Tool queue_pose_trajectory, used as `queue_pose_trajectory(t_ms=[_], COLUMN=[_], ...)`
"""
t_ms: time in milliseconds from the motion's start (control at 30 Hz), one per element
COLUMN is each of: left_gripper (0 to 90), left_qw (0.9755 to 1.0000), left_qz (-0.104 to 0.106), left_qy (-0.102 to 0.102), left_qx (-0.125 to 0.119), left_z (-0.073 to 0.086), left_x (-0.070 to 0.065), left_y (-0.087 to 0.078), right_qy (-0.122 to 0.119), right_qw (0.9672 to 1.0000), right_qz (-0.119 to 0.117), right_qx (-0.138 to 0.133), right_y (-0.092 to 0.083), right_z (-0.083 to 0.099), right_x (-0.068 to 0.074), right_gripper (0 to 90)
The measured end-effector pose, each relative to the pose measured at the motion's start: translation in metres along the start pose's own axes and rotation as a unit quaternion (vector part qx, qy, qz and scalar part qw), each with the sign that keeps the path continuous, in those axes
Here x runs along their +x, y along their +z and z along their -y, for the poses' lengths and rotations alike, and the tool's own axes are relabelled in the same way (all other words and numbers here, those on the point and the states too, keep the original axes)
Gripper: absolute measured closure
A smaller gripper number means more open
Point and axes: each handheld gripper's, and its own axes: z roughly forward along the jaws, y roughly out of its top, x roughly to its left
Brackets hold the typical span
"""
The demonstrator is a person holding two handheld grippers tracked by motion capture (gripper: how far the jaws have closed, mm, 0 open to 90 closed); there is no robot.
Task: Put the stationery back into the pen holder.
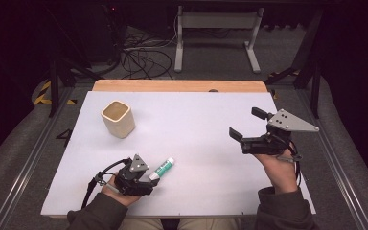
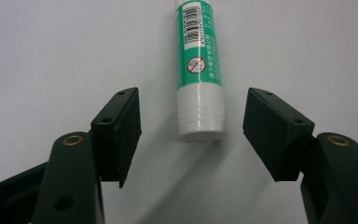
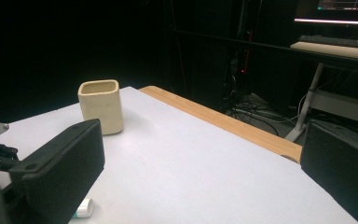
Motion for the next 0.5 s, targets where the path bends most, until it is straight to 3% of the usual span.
queue_pose_trajectory(t_ms=[500], left_gripper=[51.6], left_qw=[0.9998], left_qz=[0.003], left_qy=[-0.010], left_qx=[0.016], left_z=[0.0043], left_x=[0.0015], left_y=[0.0087], right_qy=[-0.002], right_qw=[1.0000], right_qz=[-0.001], right_qx=[-0.002], right_y=[-0.0006], right_z=[-0.0006], right_x=[0.0000], right_gripper=[0.3])
